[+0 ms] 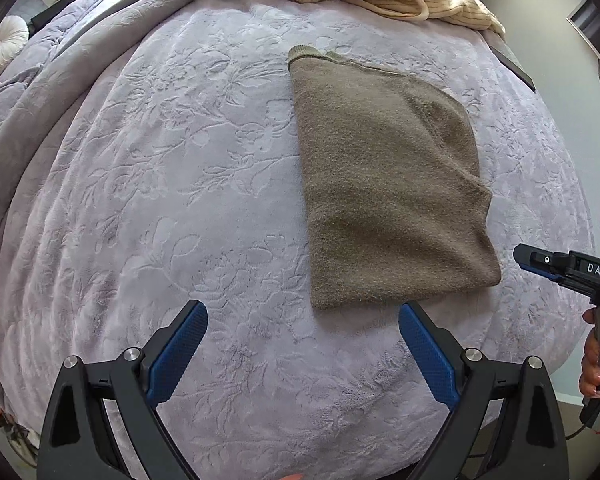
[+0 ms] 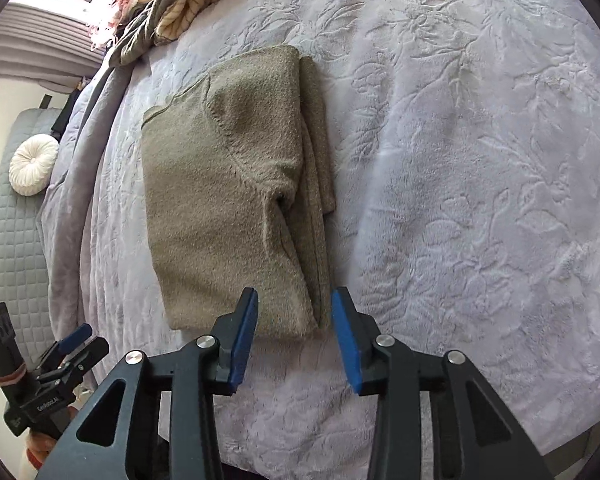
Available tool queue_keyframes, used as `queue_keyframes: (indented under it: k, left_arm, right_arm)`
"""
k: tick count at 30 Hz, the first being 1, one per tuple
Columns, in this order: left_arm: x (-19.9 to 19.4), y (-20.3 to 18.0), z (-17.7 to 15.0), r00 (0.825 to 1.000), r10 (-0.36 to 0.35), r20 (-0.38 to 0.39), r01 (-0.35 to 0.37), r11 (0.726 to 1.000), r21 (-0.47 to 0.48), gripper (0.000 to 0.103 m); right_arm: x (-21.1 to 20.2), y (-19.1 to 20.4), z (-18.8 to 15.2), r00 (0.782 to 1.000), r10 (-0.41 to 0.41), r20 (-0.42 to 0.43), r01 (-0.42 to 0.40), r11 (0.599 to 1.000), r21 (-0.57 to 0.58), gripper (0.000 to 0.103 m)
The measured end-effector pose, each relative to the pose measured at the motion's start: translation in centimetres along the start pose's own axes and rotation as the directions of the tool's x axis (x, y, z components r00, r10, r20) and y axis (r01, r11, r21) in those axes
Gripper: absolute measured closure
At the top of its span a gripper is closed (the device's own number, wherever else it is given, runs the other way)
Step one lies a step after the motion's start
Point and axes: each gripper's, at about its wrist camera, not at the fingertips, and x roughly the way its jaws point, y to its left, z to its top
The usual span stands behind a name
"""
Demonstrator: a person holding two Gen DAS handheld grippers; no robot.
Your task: Fold small clothes
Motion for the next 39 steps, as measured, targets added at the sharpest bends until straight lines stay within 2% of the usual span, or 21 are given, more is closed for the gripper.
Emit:
queue_keyframes:
  k: [1, 2, 5, 8, 10, 11, 15, 19, 25, 27, 28, 32, 39]
  left_arm:
    - [-0.3, 0.0, -0.1, 1.0, 0.001, 0.005, -0.001, 1.0, -0.003, 0.006]
    - [-0.5, -0.1, -0.2, 1.0, 0.001, 0.008, -0.001, 1.0, -0.007, 0.0]
    - [-1.0, 0.1, -0.5, 1.0, 0.009, 0.01, -0.009, 1.0, -0.02, 0.0]
    - [-1.2, 0.1, -0.9, 1.0, 0.009, 0.001, -0.009, 1.0, -0.026, 0.0]
    - [-1.3, 0.1, -1.1, 1.0, -0.008, -0.009, 0.008, 0.999, -0.031, 0.0]
    - [-1.4, 0.1, -1.3, 1.0, -0.011, -0.014, 0.01, 0.999, -0.04, 0.0]
    - [-1.4, 0.2, -1.6, 0.999, 0.028, -0.024, -0.03, 0.998, -0.047, 0.0]
    - [-1.4, 0.2, -1.9, 0.999, 0.002, -0.049, -0.004, 0.999, -0.043, 0.0]
    - [-1.2, 0.2, -2.0, 0.998, -0.008, -0.066, 0.003, 0.998, -0.071, 0.0]
    - [-1.1, 0.3, -1.9, 0.998, -0.001, -0.07, -0.004, 0.997, -0.076, 0.0]
    - [-1.0, 0.3, -1.8, 0.998, 0.005, -0.07, -0.011, 0.997, -0.076, 0.0]
    - [-0.9, 0.4, -1.4, 0.997, 0.029, -0.067, -0.034, 0.997, -0.074, 0.0]
    - [-0.3, 0.3, 0.0, 0.997, 0.045, -0.057, -0.048, 0.997, -0.058, 0.0]
  right_arm:
    - [-0.2, 0.1, -0.3, 1.0, 0.002, -0.003, -0.002, 1.0, -0.003, 0.061]
    - [-0.4, 0.3, -0.6, 1.0, 0.001, -0.007, -0.001, 1.0, -0.008, 0.06]
    - [-0.7, 0.9, -1.4, 1.0, -0.008, -0.021, 0.007, 1.0, -0.029, 0.053]
    - [-0.9, 1.7, -2.1, 1.0, -0.014, -0.028, 0.013, 0.998, -0.056, 0.041]
    - [-1.1, 2.1, -2.5, 0.999, -0.025, -0.024, 0.023, 0.997, -0.079, 0.025]
    - [-1.3, 2.4, -2.6, 0.999, -0.029, -0.019, 0.027, 0.996, -0.09, 0.021]
    - [-1.7, 3.0, -3.0, 1.0, -0.023, 0.002, 0.024, 0.992, -0.123, 0.018]
    - [-1.8, 3.5, -3.2, 1.0, -0.006, 0.003, 0.007, 0.99, -0.143, 0.006]
    - [-1.6, 3.1, -3.3, 1.0, 0.015, -0.017, -0.017, 0.993, -0.118, 0.005]
    - [-1.4, 2.8, -3.4, 0.999, 0.018, -0.032, -0.022, 0.994, -0.11, 0.005]
    - [-1.3, 2.6, -3.4, 0.999, 0.019, -0.041, -0.023, 0.994, -0.105, 0.0]
    - [-1.1, 1.9, -3.6, 0.998, 0.031, -0.057, -0.036, 0.996, -0.087, 0.0]
    - [-1.1, 1.8, -2.8, 0.999, -0.002, -0.036, -0.002, 0.993, -0.12, 0.0]
